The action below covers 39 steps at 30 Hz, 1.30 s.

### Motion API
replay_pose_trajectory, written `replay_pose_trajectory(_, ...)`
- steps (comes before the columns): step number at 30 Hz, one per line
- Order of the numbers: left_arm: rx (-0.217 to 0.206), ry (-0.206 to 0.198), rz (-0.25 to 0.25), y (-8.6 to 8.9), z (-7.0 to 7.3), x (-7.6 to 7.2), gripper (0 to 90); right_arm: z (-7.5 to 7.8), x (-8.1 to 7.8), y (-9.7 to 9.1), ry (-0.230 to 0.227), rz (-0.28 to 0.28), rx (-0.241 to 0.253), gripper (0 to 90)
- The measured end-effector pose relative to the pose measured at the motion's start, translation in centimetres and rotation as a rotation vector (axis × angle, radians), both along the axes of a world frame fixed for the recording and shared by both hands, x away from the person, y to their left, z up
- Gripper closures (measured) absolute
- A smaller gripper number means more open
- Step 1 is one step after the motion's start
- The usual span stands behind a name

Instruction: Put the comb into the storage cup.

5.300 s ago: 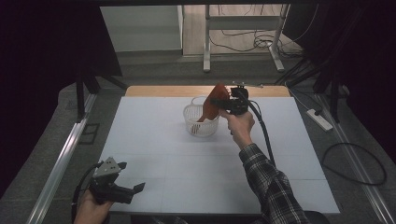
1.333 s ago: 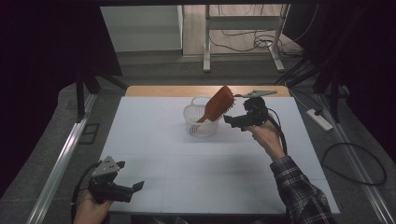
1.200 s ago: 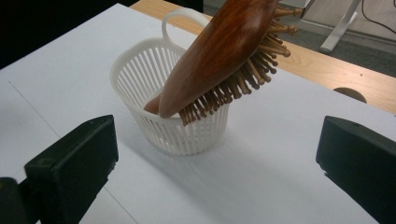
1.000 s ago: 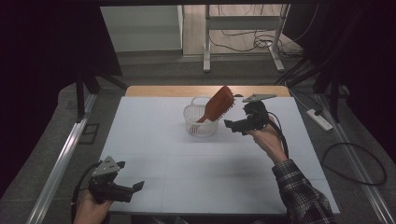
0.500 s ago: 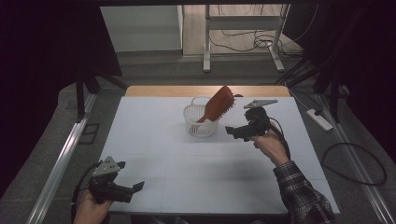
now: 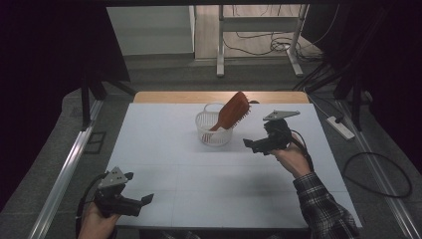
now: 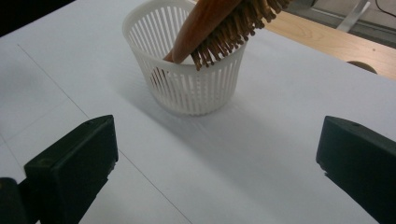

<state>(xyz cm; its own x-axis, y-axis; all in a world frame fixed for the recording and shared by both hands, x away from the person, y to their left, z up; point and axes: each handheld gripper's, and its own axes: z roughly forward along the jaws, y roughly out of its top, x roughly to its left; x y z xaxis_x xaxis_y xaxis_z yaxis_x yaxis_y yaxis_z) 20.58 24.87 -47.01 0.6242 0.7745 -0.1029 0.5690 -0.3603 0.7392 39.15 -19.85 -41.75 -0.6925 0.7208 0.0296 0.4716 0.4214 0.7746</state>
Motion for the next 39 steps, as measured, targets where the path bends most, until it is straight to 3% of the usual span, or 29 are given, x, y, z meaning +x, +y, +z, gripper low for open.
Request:
replay_pose_trajectory(6, -0.002, -0.006, 0.004, 0.1, 0.0, -0.1, 0.0, -0.3, -0.7, -0.1, 0.019, 0.012, -0.017, 0.0)
replay_pose_trajectory(12, -0.006, -0.011, 0.003, 0.1, 0.1, -0.2, 0.0, -0.2, -1.3, -0.2, 0.038, 0.016, -0.003, 0.0)
replay_pose_trajectory(25, 0.015, -0.016, 0.017, 0.2, 0.2, -0.4, 0.0, 0.0, -2.8, -0.9, 0.010, 0.023, 0.002, 0.0)
replay_pose_trajectory(39, 0.012, -0.010, 0.016, 0.2, 0.1, -0.3, 0.0, 0.1, -4.4, -1.8, 0.019, 0.014, -0.017, 0.0)
